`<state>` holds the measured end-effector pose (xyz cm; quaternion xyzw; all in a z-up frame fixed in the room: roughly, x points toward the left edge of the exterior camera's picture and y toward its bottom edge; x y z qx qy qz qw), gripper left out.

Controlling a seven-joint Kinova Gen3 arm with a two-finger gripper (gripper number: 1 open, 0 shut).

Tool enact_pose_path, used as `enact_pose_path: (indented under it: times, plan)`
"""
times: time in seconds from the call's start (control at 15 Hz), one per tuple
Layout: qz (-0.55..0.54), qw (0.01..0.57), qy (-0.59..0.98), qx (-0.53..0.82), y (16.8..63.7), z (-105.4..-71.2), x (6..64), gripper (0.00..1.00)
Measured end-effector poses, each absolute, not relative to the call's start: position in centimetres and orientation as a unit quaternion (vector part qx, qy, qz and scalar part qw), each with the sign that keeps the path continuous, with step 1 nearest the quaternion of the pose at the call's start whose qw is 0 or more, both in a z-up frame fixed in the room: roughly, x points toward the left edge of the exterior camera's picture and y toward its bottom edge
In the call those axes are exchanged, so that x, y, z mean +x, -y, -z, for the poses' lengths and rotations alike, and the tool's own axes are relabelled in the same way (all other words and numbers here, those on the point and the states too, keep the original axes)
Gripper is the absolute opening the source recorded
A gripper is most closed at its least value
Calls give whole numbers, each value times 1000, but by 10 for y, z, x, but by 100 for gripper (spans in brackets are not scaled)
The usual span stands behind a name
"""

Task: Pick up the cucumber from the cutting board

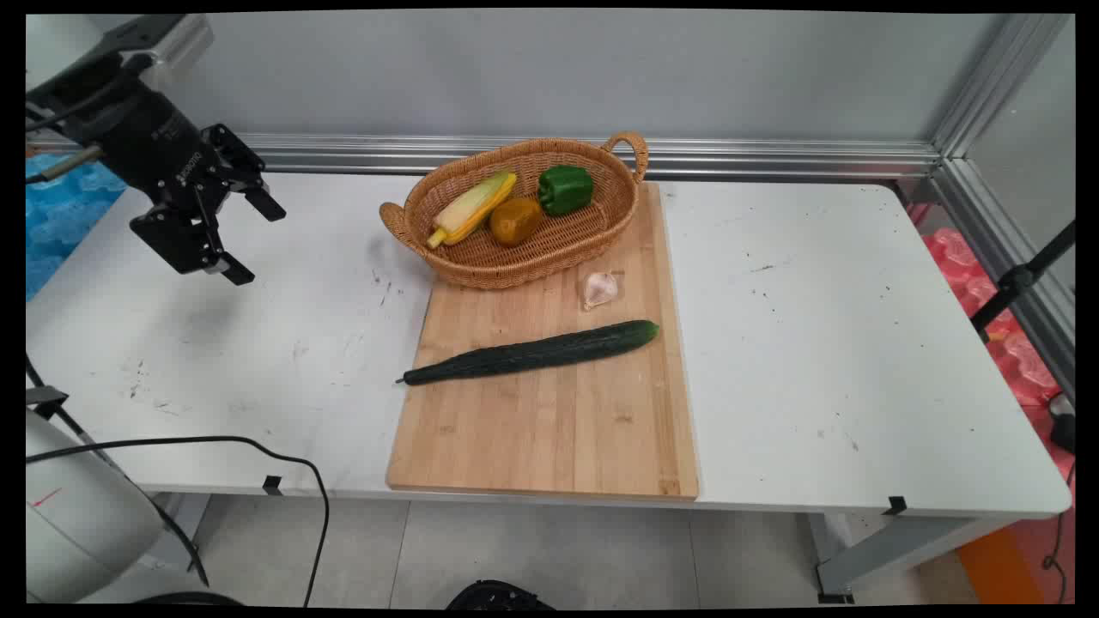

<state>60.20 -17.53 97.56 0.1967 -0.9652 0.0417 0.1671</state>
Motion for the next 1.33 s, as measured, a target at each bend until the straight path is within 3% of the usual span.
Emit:
enact_pose_path:
  times: [0.73, 1.33]
  plan:
    - [-65, 221, 943, 238, 189, -949, 511, 100]
    - [-85, 217, 937, 261, 226, -895, 416, 100]
